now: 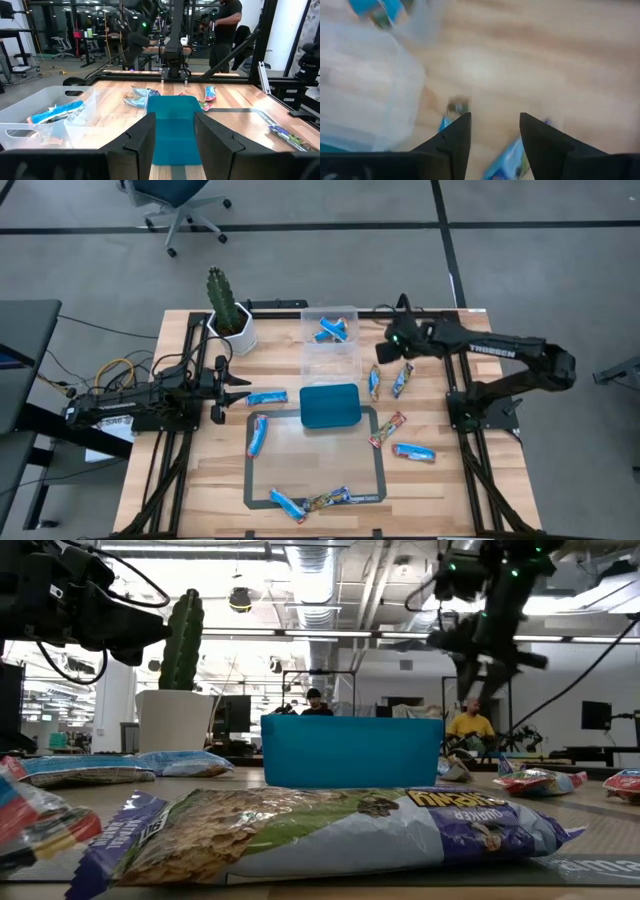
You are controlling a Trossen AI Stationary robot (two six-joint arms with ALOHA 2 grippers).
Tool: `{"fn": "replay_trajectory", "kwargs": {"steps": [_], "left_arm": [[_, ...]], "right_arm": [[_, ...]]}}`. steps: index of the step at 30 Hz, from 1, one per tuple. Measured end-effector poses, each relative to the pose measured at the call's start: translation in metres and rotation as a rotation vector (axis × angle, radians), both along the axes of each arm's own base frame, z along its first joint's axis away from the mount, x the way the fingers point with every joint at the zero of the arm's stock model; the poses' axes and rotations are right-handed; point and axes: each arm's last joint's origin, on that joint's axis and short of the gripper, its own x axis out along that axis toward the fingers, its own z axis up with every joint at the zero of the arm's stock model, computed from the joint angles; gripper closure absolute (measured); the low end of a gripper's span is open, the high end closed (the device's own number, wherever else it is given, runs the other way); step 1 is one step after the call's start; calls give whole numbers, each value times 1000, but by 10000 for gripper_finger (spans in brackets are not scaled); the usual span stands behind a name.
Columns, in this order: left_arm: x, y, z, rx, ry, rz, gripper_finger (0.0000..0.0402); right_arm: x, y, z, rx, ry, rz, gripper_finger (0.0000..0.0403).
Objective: Pick and place Granola Bars by type
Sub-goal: Put the yellow granola bar into the top transparent bin
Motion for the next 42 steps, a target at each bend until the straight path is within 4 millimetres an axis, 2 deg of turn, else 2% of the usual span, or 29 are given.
{"fn": "replay_trajectory", "kwargs": {"steps": [3, 8, 16, 25, 35, 42], "left_arm": [[0, 0, 0, 0, 0, 0, 276], [0, 0, 0, 0, 0, 0, 276], [0, 0, 0, 0, 0, 0, 276], [0, 0, 0, 0, 0, 0, 276], [0, 0, 0, 0, 0, 0, 276], [0, 0, 0, 0, 0, 0, 276]], "right_arm": [[-3, 11, -20, 71, -6, -35, 236], [9, 20, -45, 149, -38, -28, 222], [37, 16, -70, 193, -110, 17, 192], [50, 12, -88, 209, -57, 15, 176], [54, 16, -104, 228, 10, 25, 201], [54, 17, -103, 224, 15, 31, 268]]}}
